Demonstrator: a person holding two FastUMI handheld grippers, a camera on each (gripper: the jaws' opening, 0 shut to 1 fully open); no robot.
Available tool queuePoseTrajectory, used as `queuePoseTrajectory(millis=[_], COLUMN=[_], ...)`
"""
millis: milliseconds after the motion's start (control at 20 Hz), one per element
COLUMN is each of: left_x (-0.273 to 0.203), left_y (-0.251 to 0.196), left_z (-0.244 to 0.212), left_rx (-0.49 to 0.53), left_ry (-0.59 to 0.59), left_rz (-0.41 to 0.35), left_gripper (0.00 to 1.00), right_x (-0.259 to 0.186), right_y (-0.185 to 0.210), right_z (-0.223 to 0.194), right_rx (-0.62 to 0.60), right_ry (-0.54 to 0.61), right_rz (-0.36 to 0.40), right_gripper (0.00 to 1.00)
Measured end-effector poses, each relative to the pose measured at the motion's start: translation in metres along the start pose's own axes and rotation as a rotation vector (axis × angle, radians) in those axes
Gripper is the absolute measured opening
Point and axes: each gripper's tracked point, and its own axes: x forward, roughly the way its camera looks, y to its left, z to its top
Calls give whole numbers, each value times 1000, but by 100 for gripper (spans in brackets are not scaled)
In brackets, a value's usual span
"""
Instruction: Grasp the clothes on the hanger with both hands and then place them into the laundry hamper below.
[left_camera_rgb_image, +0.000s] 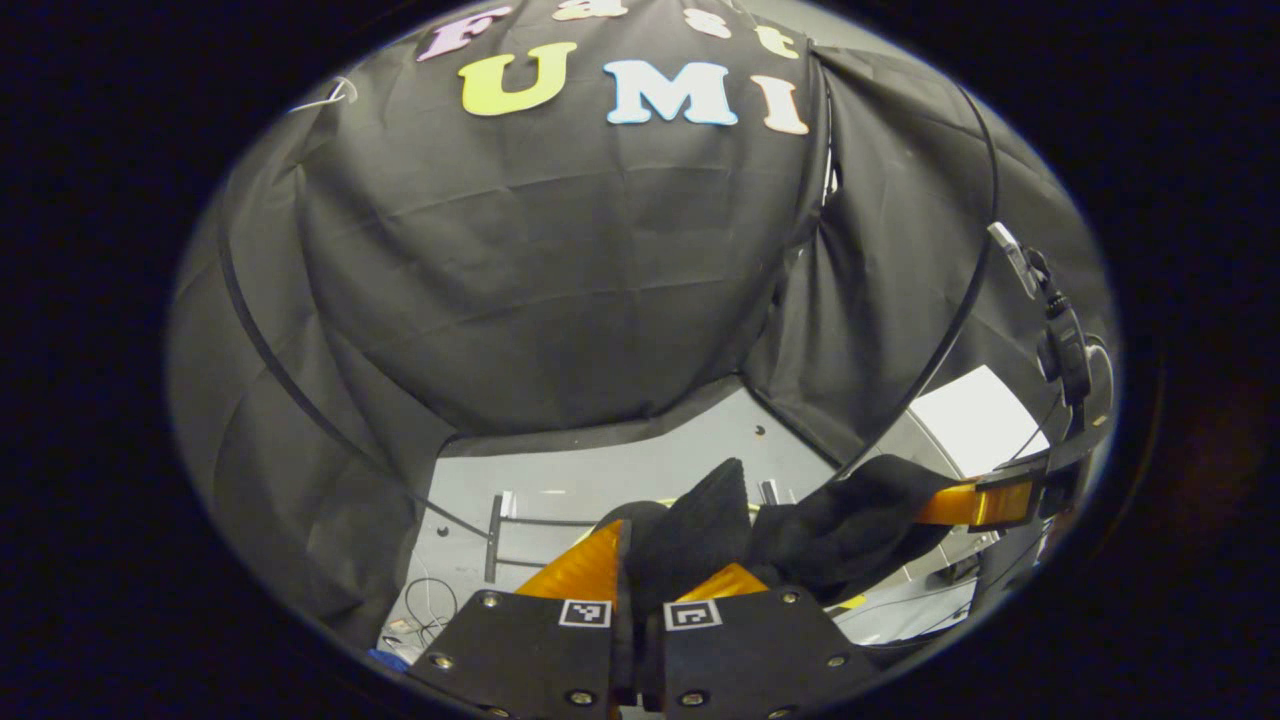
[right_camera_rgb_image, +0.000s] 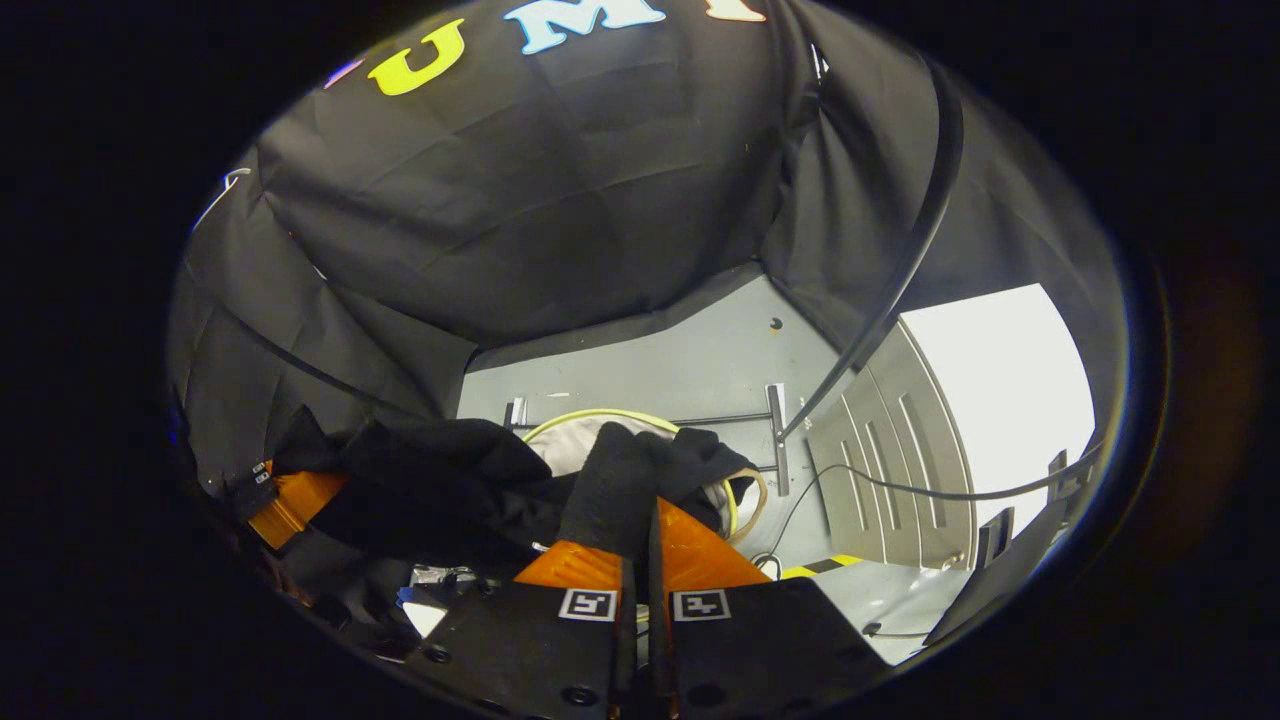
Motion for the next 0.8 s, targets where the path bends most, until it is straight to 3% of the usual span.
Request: queuePoseTrajectory(millis=[100,150,250,300,350,400,450,600,800], left_x=[-2,-2,-5,-7,-9,-12,-15,-34,-64], left_y=[1,1,2,2,2,4,3,12,16], left_z=[-6,-9,-16,-19,-22,-25,-27,-37,-31], left_rx=[1,1,11,12,8,2,-6,-30,-28], left_ry=[18,26,41,42,38,30,31,32,-15], left_rz=[3,5,26,28,36,42,42,72,80], left_gripper=[5,4,6,5,11,27,44,93,92], right_x=[1,0,-3,-6,-8,-10,-12,-26,-58], right_y=[2,3,4,8,11,12,15,19,13], right_z=[-3,-3,-1,3,5,7,9,12,25], right_rx=[-1,1,6,13,15,10,5,-2,-14], right_ry=[7,7,-2,-15,-24,-29,-38,-72,-155], right_rz=[8,9,14,34,38,35,43,33,9], right_gripper=[2,12,12,17,23,34,36,98,98])
